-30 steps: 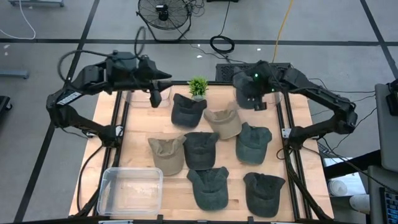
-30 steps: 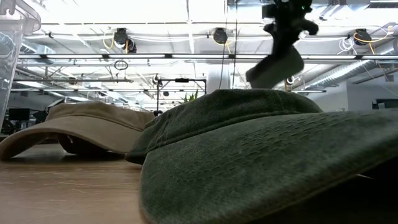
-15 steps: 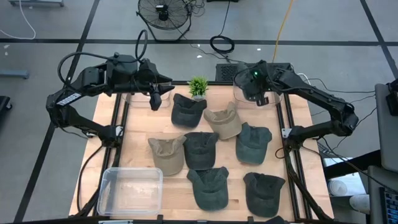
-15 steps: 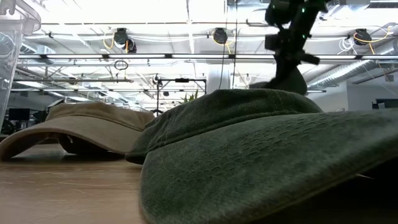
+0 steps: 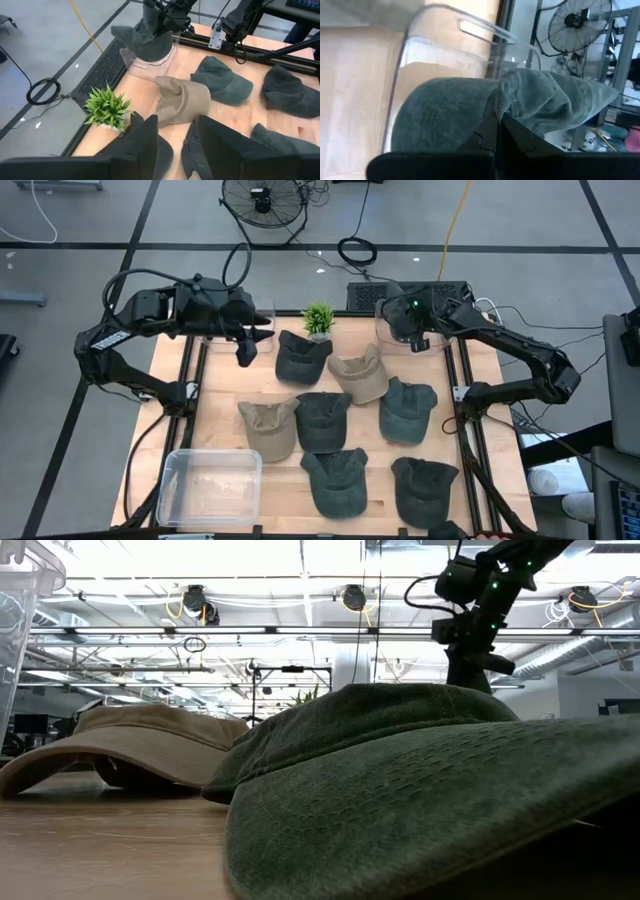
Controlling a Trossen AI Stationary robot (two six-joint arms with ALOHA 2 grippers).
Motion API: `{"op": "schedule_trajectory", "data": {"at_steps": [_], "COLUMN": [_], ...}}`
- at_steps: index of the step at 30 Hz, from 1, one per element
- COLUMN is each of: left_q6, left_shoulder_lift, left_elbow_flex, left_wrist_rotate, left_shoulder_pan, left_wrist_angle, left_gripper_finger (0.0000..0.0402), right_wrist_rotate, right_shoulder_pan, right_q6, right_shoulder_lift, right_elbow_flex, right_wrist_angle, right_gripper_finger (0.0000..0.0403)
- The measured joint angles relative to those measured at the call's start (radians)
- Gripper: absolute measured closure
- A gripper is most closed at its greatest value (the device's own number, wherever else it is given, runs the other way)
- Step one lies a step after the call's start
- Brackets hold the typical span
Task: Pick & Place hat
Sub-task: Put the top left green cap into the right transparent bin
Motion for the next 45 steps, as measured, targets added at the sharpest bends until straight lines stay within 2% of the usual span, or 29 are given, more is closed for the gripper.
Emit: {"op": "schedule_trajectory", "data": {"at_steps": [7,19,31,37,45], "left_q6": [-0.017,-0.012,-0.036,-0.043,-0.055], "left_shoulder_lift": [0.000,0.001,0.001,0.001,0.001], "left_elbow_flex": [0.000,0.000,0.000,0.000,0.000], "left_wrist_rotate": [-0.020,-0.027,-0.027,-0.027,-0.027], "left_shoulder_pan": [0.000,0.000,0.000,0.000,0.000], "left_wrist_angle": [0.000,0.000,0.000,0.000,0.000], "left_gripper_finger": [0.0250,0.0250,0.0250,0.0250,0.0250], "right_wrist_rotate": [0.001,-0.019,-0.033,-0.026,-0.022], "right_shoulder_pan": [-0.001,-0.001,-0.001,-0.001,-0.001], "right_q6": [0.010,0.014,0.054,0.054,0.053], "right_shoulder_lift": [-0.027,-0.030,-0.030,-0.030,-0.030], "right_elbow_flex": [0.001,0.001,0.001,0.001,-0.007], "right_wrist_angle": [0.064,0.046,0.020,0.020,0.030], "right_gripper_finger": [0.0402,0.0402,0.0385,0.0358,0.0290]}}
